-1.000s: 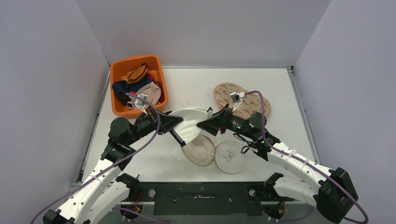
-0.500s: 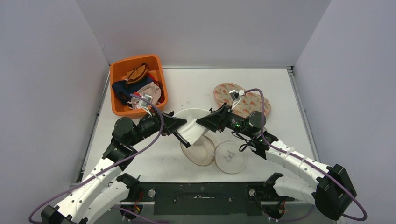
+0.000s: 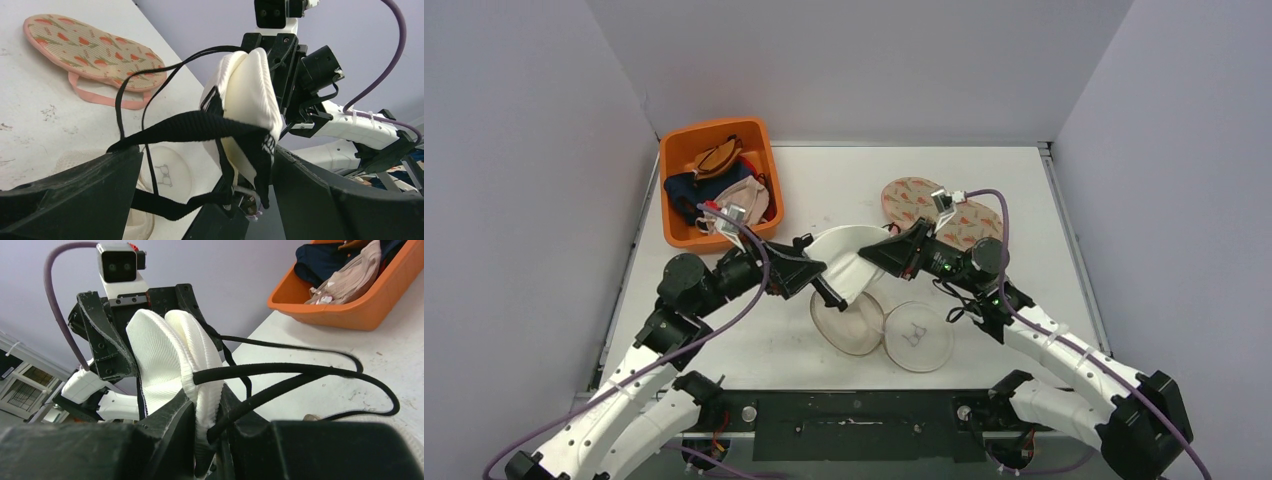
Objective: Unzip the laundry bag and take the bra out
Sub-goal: Pick up the bra from the laundry bag, then place the bra in the bin, then adjust the laundry bag at the center of the board.
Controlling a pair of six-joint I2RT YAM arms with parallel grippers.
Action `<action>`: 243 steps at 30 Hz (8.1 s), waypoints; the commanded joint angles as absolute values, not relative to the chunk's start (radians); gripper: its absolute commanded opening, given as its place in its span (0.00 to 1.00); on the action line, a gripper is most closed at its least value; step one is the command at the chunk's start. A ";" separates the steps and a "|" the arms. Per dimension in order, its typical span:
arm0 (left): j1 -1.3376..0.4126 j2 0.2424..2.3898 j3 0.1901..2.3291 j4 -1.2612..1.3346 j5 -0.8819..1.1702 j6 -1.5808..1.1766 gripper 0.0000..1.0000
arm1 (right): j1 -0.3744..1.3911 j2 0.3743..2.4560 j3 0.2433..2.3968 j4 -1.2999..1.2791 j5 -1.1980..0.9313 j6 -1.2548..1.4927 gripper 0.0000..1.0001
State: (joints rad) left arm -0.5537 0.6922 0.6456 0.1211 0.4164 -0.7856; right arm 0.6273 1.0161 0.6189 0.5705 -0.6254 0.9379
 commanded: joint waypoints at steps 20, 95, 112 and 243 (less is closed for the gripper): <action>-0.752 0.723 0.492 0.557 0.160 -0.976 0.96 | 0.603 0.970 0.498 0.942 -0.467 1.088 0.05; 0.160 1.591 1.096 0.263 0.371 -0.896 0.00 | 0.744 0.459 0.530 -0.161 0.017 0.445 0.91; 0.194 1.694 0.997 0.126 0.166 -0.886 0.00 | 0.744 0.507 0.524 -0.117 0.013 0.425 0.92; -0.772 1.442 0.898 -0.277 -0.262 -0.443 0.00 | 0.746 0.464 0.410 -0.273 0.196 0.707 0.90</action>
